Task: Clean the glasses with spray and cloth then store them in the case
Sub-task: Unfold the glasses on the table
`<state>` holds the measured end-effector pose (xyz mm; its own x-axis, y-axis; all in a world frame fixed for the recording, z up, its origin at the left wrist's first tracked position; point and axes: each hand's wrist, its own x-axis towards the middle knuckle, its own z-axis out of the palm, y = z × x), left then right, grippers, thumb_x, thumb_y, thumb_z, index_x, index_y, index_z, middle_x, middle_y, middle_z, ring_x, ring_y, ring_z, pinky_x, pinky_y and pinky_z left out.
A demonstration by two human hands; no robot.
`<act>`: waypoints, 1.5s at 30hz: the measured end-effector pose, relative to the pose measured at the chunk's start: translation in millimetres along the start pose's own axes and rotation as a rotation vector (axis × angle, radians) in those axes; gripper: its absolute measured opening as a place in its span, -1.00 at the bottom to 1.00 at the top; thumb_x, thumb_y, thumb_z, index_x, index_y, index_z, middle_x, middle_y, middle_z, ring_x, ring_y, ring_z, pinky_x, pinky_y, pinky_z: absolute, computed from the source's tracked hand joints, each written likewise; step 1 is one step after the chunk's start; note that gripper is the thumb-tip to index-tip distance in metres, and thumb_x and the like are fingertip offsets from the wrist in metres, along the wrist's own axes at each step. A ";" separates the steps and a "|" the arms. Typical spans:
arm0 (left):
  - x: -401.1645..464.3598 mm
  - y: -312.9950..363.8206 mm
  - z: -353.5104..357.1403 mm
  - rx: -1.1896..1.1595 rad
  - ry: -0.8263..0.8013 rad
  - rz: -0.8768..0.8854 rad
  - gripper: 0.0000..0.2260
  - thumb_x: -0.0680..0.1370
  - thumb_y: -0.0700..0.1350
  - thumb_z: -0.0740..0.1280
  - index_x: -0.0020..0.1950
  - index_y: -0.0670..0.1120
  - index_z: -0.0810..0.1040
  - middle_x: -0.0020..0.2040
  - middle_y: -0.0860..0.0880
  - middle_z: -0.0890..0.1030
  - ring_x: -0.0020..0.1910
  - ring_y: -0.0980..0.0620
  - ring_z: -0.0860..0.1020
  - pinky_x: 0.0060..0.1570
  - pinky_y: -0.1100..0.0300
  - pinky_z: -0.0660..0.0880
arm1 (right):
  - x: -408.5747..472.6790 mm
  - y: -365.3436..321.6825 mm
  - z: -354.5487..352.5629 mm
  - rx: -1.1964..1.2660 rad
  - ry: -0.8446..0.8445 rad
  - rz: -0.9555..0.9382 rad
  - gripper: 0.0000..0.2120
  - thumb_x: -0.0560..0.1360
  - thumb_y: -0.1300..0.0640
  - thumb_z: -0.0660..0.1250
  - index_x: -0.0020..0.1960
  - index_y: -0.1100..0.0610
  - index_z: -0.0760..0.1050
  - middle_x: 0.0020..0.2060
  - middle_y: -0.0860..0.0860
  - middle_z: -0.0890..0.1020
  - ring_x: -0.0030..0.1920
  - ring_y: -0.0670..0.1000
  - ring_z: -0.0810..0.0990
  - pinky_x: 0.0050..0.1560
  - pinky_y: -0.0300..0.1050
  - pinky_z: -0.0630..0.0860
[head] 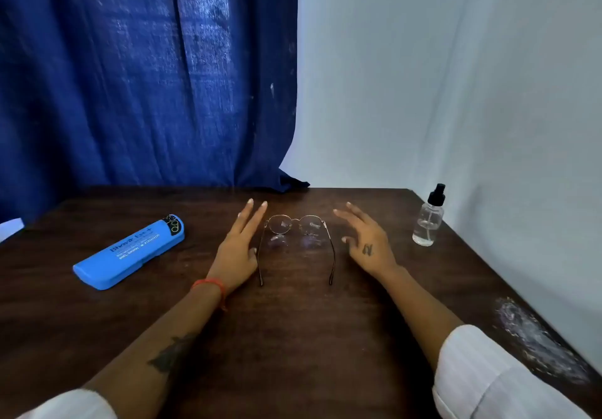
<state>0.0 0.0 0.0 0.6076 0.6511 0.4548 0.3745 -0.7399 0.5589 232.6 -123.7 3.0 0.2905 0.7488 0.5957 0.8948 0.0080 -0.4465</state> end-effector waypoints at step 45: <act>-61.5 6.2 -32.3 0.100 0.107 0.062 -0.43 0.41 0.06 0.41 0.38 0.01 0.35 0.34 -0.07 0.46 0.34 0.00 0.38 0.33 0.12 0.28 | -82.3 -104.0 -15.0 -0.157 0.220 -0.210 -0.65 0.43 -0.03 0.40 0.14 0.12 0.54 0.12 0.06 0.60 0.14 0.00 0.52 0.11 -0.13 0.48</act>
<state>-57.7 -39.1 -2.1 0.5555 0.6140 0.5608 0.4093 -0.7889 0.4583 120.7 -196.1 10.4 0.1450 0.5806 0.8011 0.9791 0.0324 -0.2008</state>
